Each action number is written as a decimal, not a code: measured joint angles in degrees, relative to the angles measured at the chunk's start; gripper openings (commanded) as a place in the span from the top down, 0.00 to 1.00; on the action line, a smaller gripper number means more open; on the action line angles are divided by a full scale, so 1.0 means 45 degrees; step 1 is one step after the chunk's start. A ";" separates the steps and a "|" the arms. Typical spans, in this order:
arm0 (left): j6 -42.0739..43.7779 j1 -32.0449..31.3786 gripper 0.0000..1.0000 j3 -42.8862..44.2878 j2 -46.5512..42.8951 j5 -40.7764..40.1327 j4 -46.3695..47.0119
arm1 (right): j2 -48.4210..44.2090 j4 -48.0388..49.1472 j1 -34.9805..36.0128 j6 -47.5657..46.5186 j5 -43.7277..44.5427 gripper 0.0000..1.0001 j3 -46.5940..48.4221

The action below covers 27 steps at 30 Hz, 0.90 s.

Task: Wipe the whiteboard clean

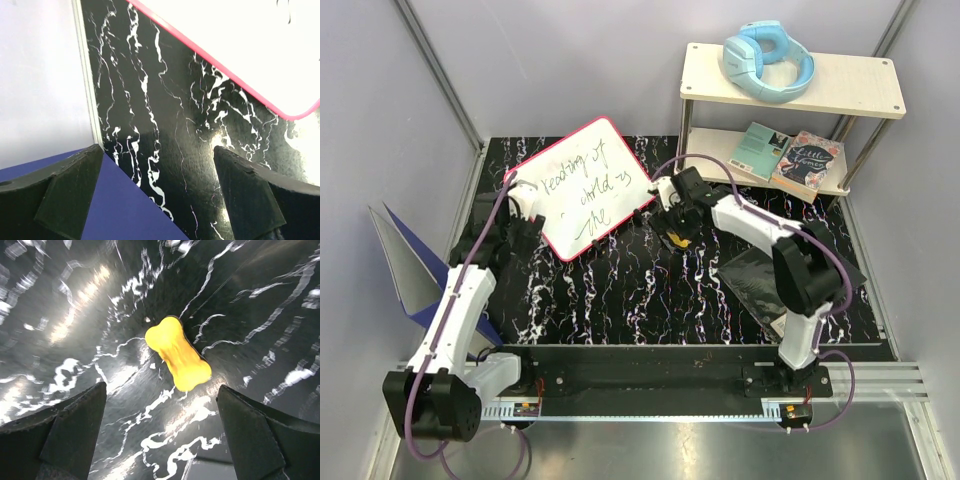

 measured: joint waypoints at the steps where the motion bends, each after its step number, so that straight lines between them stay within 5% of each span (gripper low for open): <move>1: -0.0049 -0.0005 0.01 0.0102 -0.0034 0.0039 -0.0039 | 0.0476 -0.0243 0.0000 -0.0228 -0.0049 0.04 0.0282; 6: -0.0180 0.0000 0.01 0.0350 -0.0083 0.0092 -0.0350 | 0.1812 -0.0942 0.0000 -0.0986 -0.0131 0.12 0.0835; 20: -0.0296 0.0000 0.01 0.0350 0.0039 0.0364 -0.0573 | 0.2647 -0.1205 -0.0549 -0.1399 0.0131 0.12 0.1685; 27: -0.0214 0.0000 0.01 0.0345 0.0039 0.0359 -0.0573 | 0.3138 -0.0967 -0.0787 -0.1287 -0.0160 0.26 0.1846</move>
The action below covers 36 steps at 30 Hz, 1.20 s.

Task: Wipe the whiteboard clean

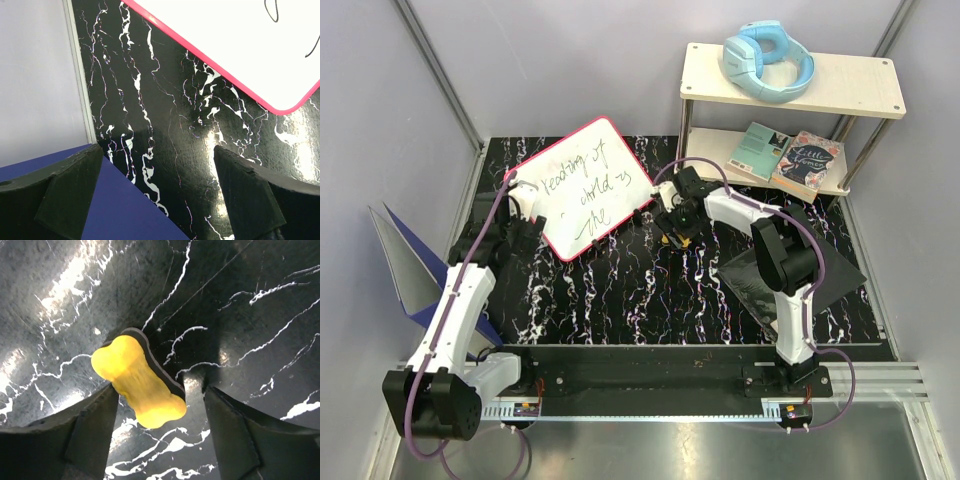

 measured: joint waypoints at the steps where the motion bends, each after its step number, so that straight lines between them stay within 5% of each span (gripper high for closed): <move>1: 0.0005 0.0000 0.01 0.0000 0.0000 -0.0005 0.0000 | 0.0053 0.0024 -0.0005 0.0039 -0.0073 0.27 0.0000; 8: -0.0068 0.0000 0.01 -0.0053 -0.0005 -0.0005 -0.0005 | 0.0146 0.0209 -0.0034 0.0238 -0.0413 0.42 0.0185; 11: -0.0146 0.0000 0.01 -0.0078 -0.0029 -0.0005 0.0000 | 0.0355 0.0321 -0.0039 0.0335 -0.0510 0.64 0.0408; 18: -0.0345 0.0117 0.01 -0.0136 -0.0015 -0.0092 -0.0010 | 0.0500 0.0423 -0.0053 0.0661 -0.0733 0.98 0.0529; 24: -0.0869 0.0845 0.01 0.0661 0.0826 0.0316 -0.0223 | 0.0495 0.0491 -0.0073 0.0894 -0.0869 1.00 0.0515; 36: -0.3492 0.3735 0.01 0.6183 0.5192 0.4245 -0.0233 | -0.0874 0.1661 -0.0078 0.3147 -0.2331 1.00 0.0194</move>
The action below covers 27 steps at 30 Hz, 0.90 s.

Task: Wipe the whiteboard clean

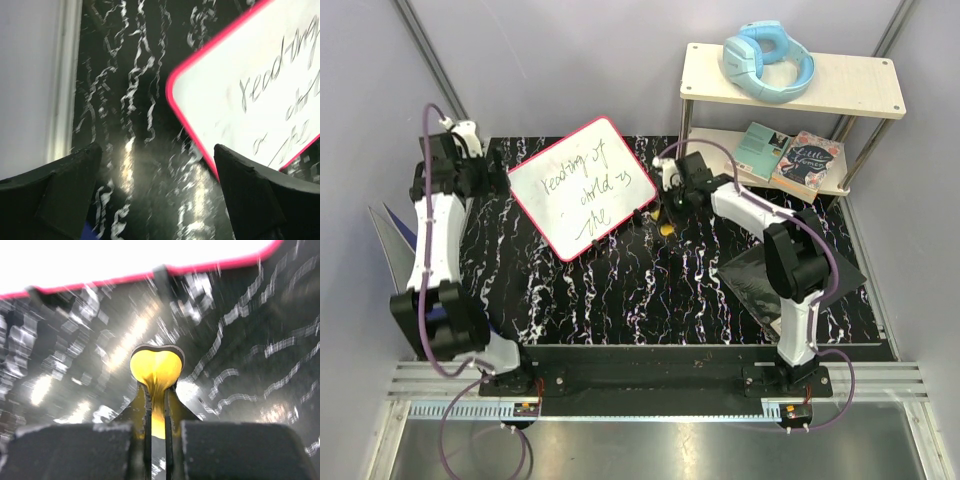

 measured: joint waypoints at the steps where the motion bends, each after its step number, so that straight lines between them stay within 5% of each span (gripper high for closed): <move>1: -0.0287 0.0243 0.01 0.0379 0.0491 0.0442 0.0058 | -0.0160 0.0253 0.0000 0.0316 -0.0194 1.00 0.0053; 9: -0.1282 0.1020 0.01 0.2040 0.3453 0.2594 0.0219 | -0.0325 0.2123 0.0000 0.2497 -0.1316 1.00 0.1005; 27: -0.0500 0.0942 0.01 0.1263 0.3798 0.5625 0.1583 | 0.1535 0.3925 0.0005 0.4648 -0.2390 1.00 0.2453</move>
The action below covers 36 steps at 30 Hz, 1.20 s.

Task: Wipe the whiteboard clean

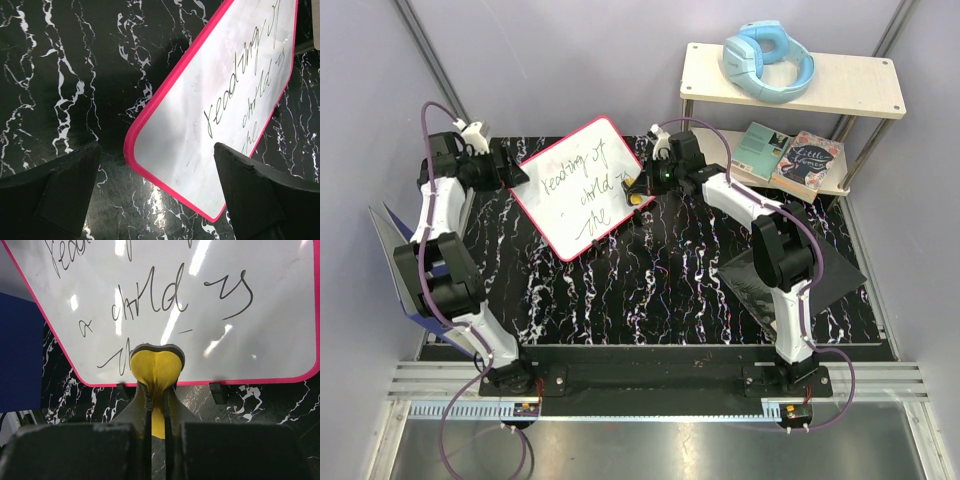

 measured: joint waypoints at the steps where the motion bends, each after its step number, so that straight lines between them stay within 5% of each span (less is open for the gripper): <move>1: -0.0058 0.0029 0.01 0.0000 0.0107 0.0146 0.0078 | 0.0005 0.0034 0.0000 0.0024 -0.0010 1.00 0.0015; 6: -0.0432 0.0155 0.03 0.0000 0.0758 0.0831 0.0821 | 0.0121 0.0131 0.0000 0.0272 0.0121 1.00 0.0272; 14: -0.0539 0.0209 0.21 0.0029 0.1535 0.2152 0.1817 | 0.0743 0.0384 0.0000 0.0748 0.0476 1.00 0.1117; 16: -0.0461 0.0214 0.32 0.0034 0.1768 0.2579 0.2025 | 0.1039 0.0393 0.0000 0.0835 0.0563 1.00 0.1443; 19: -0.0393 0.0248 0.71 0.0034 0.1991 0.3007 0.2084 | 0.1515 0.0486 0.0000 0.0947 0.0704 1.00 0.1889; 23: -0.0976 0.0359 1.00 0.0121 0.2030 0.4707 0.1987 | 0.2079 0.0471 0.0000 0.1122 0.1384 1.00 0.2157; 27: -0.1739 0.0306 1.00 0.0296 0.2001 0.6523 0.1642 | 0.2317 0.0393 0.0000 0.1098 0.2453 1.00 0.2161; 36: -0.0699 0.0340 1.00 0.0374 0.2001 0.6630 0.0991 | 0.2531 0.0685 0.0000 0.0695 0.5008 1.00 0.2438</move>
